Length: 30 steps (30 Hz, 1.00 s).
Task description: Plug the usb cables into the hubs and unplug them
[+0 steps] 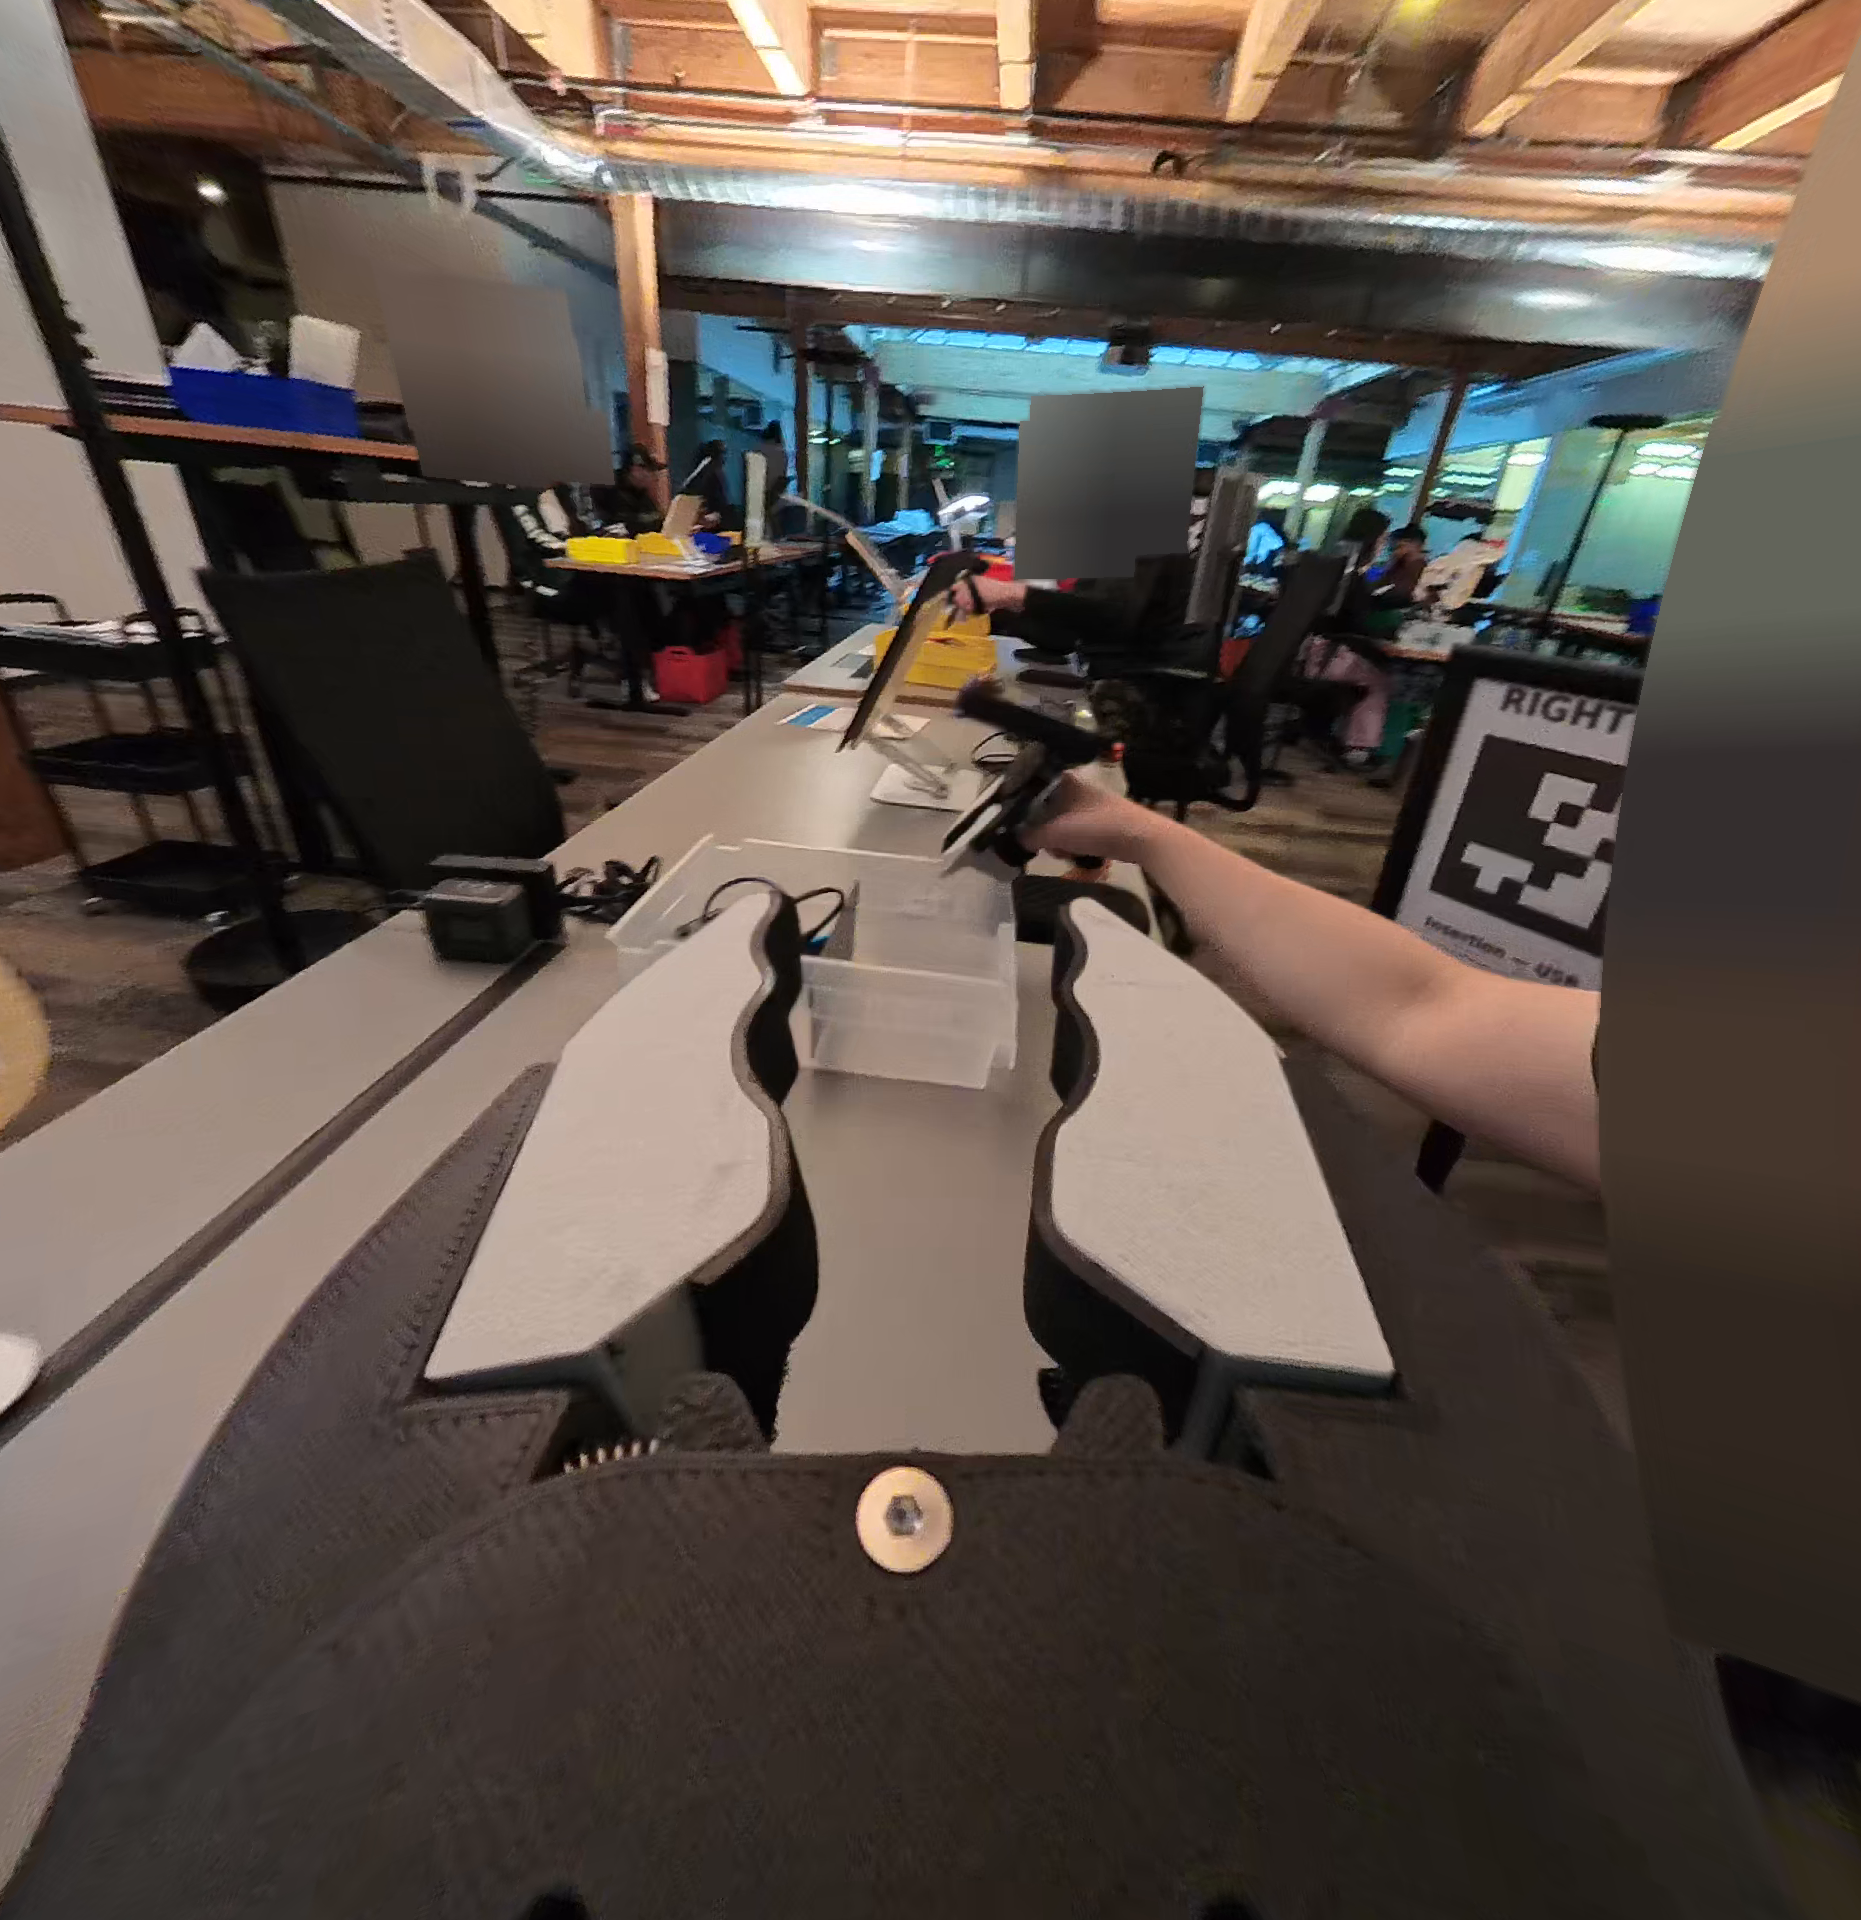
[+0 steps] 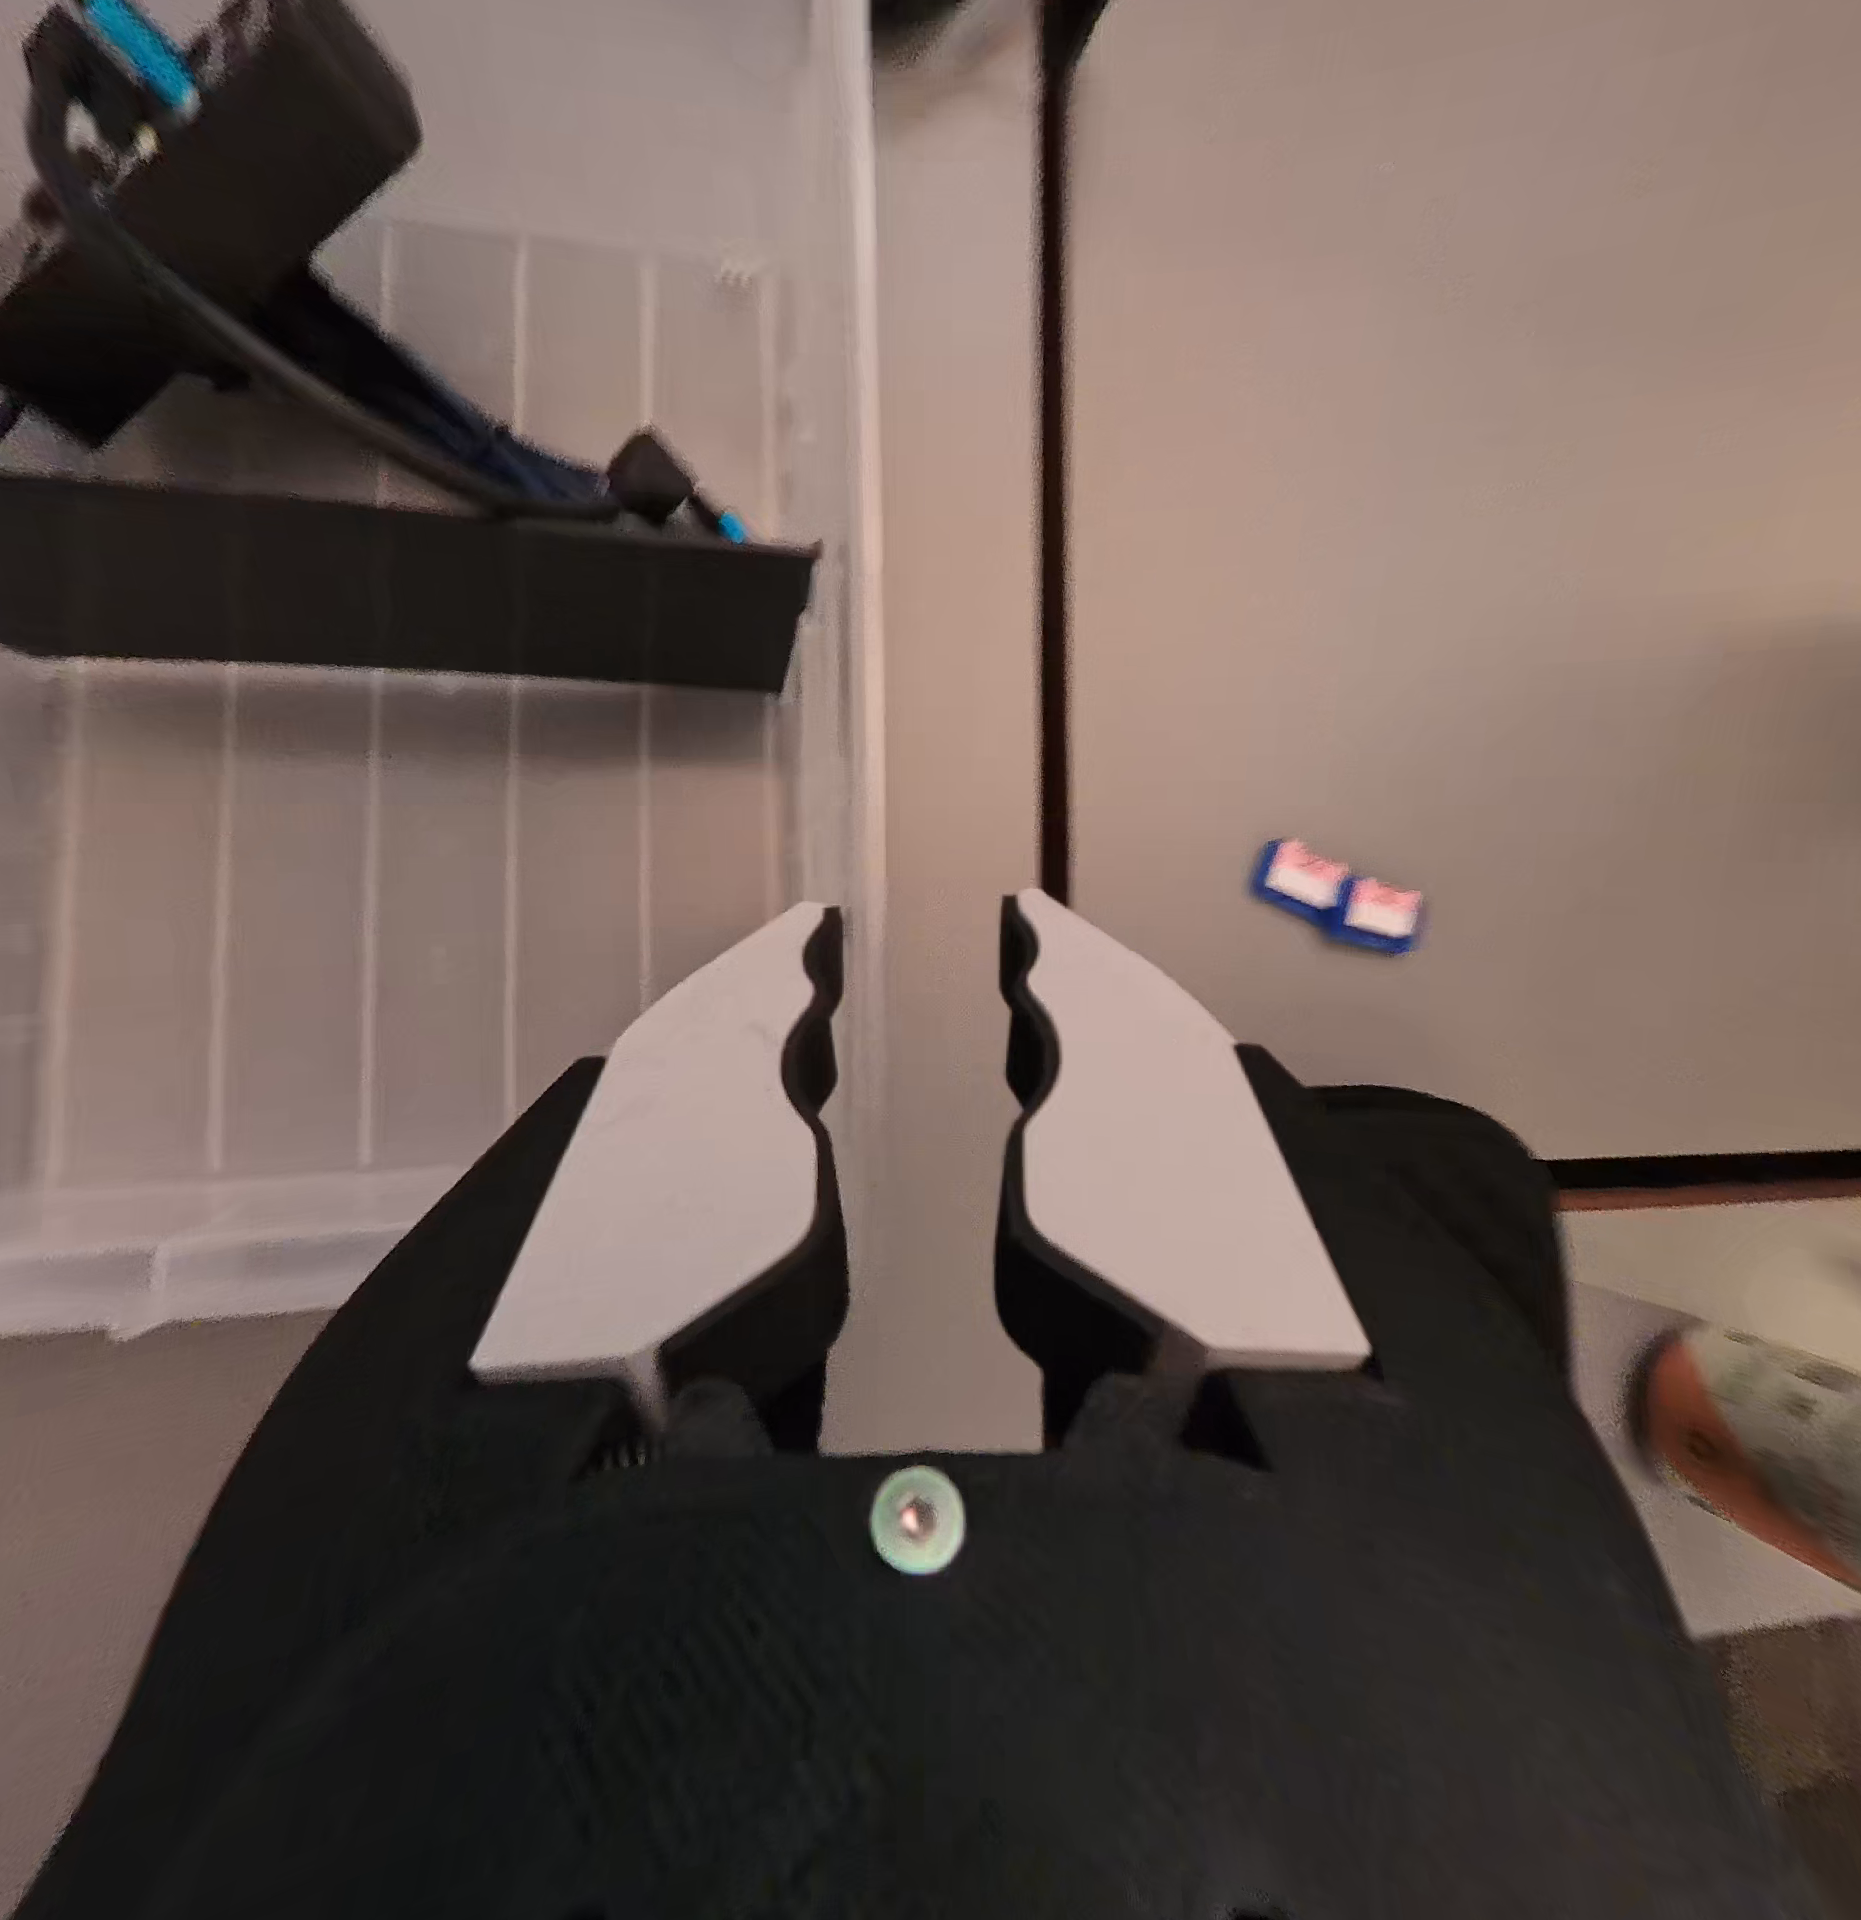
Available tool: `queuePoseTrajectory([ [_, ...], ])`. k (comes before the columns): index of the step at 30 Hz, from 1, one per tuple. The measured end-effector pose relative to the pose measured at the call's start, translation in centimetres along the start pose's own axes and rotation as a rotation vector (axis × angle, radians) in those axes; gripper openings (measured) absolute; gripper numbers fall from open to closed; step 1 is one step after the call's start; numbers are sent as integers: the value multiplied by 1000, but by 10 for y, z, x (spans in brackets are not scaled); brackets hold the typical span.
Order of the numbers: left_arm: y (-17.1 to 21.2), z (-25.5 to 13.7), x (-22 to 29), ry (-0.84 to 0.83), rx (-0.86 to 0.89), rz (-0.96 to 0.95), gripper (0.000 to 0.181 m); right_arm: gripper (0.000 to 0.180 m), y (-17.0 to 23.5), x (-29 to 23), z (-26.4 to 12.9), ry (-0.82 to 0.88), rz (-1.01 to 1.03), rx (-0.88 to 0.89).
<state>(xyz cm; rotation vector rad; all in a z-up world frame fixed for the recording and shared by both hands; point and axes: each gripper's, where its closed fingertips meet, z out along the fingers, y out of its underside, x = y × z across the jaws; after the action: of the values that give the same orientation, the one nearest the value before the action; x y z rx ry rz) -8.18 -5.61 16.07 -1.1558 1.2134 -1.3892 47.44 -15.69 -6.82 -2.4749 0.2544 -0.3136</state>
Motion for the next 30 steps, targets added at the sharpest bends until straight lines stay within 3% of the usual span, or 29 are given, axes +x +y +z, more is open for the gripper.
queuePoseTrajectory([
  [3,-19,-38,-2,-102,19,15,47,34,-27,5,-47,216,-36,250],
  [5,-36,-60,1,-137,67,36,47,34,-46,-18,-87,250,-64,421],
  [11,-48,-94,7,-176,77,24,49,58,-111,-196,-186,-261,-191,865],
  [13,-46,-97,9,-169,61,15,50,59,-129,-259,-213,-439,-251,981],
  [20,-43,-100,4,-227,32,28,52,60,-175,-429,-265,-845,-418,1137],
  [23,-37,-120,-15,-373,-17,37,53,60,-195,-470,-276,-875,-488,1156],
  [27,-21,-172,-47,-636,-128,21,53,56,-218,-501,-260,-804,-558,1156],
  [30,-11,-223,-79,-897,-156,-53,52,42,-207,-527,-245,-979,-583,1118],
])
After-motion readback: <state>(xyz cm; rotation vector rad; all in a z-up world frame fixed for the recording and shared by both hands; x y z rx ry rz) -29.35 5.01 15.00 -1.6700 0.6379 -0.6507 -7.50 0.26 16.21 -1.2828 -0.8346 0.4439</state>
